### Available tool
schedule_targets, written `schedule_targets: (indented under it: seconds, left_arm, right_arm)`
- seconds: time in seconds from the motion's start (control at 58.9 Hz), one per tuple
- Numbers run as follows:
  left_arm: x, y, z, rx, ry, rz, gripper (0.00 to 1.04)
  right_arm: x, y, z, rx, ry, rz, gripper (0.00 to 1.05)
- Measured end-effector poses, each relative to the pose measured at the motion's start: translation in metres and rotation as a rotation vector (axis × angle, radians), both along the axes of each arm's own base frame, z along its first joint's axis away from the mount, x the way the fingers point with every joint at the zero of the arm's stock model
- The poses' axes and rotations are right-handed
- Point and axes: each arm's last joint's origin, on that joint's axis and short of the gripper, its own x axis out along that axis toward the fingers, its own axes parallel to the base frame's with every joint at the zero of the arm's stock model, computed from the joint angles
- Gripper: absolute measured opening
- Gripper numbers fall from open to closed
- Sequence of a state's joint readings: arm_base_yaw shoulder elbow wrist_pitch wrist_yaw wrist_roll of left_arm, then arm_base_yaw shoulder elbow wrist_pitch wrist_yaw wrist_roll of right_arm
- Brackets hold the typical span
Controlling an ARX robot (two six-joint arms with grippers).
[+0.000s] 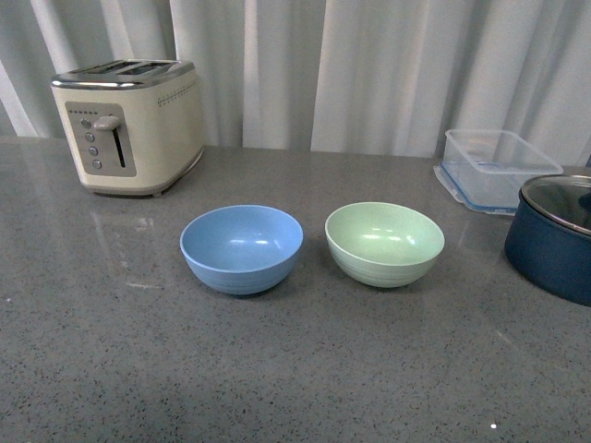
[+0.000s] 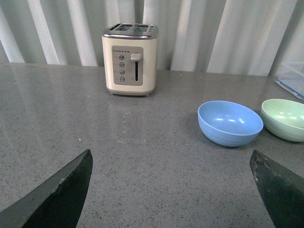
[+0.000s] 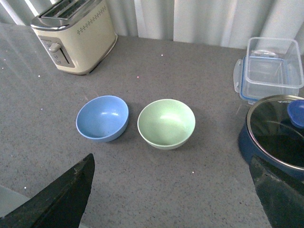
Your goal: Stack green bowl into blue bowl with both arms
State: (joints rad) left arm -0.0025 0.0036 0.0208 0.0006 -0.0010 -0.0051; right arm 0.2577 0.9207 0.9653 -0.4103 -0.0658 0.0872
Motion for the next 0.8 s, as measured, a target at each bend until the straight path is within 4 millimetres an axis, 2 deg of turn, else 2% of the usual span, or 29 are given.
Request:
schedule_targets:
  seconds: [0.187,0.238,0.322,0.492,0.797]
  left_arm:
    - [0.000,0.000,0.000,0.000,0.000,0.000,0.98]
    - [0.000,0.000,0.000,0.000,0.000,0.000,0.98]
    - [0.000,0.000,0.000,0.000,0.000,0.000,0.98]
    - [0.000,0.000,0.000,0.000,0.000,0.000,0.98]
    - [0.000,0.000,0.000,0.000,0.000,0.000,0.98]
  right_arm:
    - [0.068,0.025,0.011,0.031,0.181,-0.023,0.95]
    - [0.095,0.035,0.008,0.037,0.256,-0.035,0.95]
    - [0.120,0.043,0.000,0.032,0.330,-0.058,0.95]
    - [0.165,0.058,-0.028,0.015,0.423,-0.109,0.95]
    - [0.219,0.068,-0.102,-0.057,0.574,-0.200,0.95]
